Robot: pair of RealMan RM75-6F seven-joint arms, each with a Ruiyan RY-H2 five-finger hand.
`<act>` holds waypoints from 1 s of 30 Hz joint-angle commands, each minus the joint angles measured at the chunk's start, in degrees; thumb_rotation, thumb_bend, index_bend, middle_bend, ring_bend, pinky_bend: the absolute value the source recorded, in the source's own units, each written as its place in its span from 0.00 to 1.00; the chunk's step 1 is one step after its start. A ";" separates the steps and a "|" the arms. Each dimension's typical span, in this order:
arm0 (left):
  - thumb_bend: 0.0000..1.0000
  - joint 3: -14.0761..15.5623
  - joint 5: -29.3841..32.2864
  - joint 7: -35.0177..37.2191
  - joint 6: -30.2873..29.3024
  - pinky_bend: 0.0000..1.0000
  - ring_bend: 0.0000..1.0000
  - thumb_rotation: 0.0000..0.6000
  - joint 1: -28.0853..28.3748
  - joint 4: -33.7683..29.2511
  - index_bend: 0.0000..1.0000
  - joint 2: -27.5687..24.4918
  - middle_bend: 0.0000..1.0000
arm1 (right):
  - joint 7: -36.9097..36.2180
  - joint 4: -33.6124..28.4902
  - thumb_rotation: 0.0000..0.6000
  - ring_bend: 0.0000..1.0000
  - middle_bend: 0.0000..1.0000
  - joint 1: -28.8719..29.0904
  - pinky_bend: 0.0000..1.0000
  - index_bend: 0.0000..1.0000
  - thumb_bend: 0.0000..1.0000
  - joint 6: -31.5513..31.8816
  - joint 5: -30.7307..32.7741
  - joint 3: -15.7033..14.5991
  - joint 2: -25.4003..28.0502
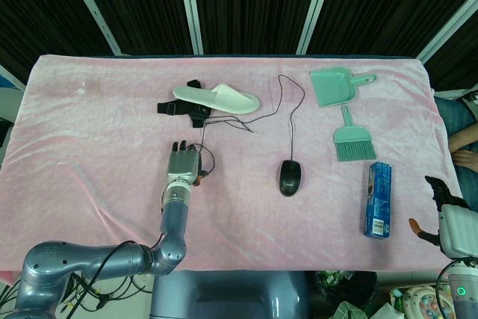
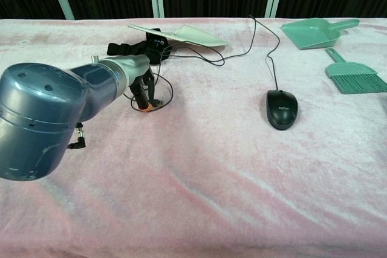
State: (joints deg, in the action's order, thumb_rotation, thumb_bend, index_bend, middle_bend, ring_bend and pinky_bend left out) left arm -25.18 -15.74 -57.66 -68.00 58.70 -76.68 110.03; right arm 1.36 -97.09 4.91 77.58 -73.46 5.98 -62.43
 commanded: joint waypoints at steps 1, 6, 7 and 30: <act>0.39 -0.18 -1.46 1.75 -0.29 0.00 0.00 1.00 -1.22 -3.60 0.64 -2.45 0.19 | 0.10 -0.01 1.00 0.33 0.13 0.04 0.27 0.14 0.16 -0.07 -0.07 -0.06 -0.01; 0.39 -0.26 -3.72 4.62 0.86 0.00 0.00 1.00 -2.81 -9.45 0.64 -6.39 0.19 | 0.37 -0.10 1.00 0.33 0.13 0.02 0.27 0.14 0.16 0.05 -0.14 -0.10 -0.11; 0.39 -0.27 -4.23 5.28 1.34 0.00 0.00 1.00 -3.07 -10.35 0.64 -7.05 0.19 | 0.39 -0.12 1.00 0.33 0.13 0.01 0.27 0.14 0.16 0.09 -0.11 -0.09 -0.11; 0.39 1.37 -25.87 29.15 16.55 0.00 0.00 1.00 -10.07 -32.87 0.65 -27.97 0.19 | 0.77 -0.15 1.00 0.33 0.13 -0.05 0.27 0.14 0.16 0.26 0.11 -0.02 -0.18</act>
State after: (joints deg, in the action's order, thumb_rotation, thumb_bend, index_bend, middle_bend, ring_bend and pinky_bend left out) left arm -23.63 -39.65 -32.06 -54.61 49.51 -107.64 84.77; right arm 2.12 -97.25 4.86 77.84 -73.35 5.97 -62.61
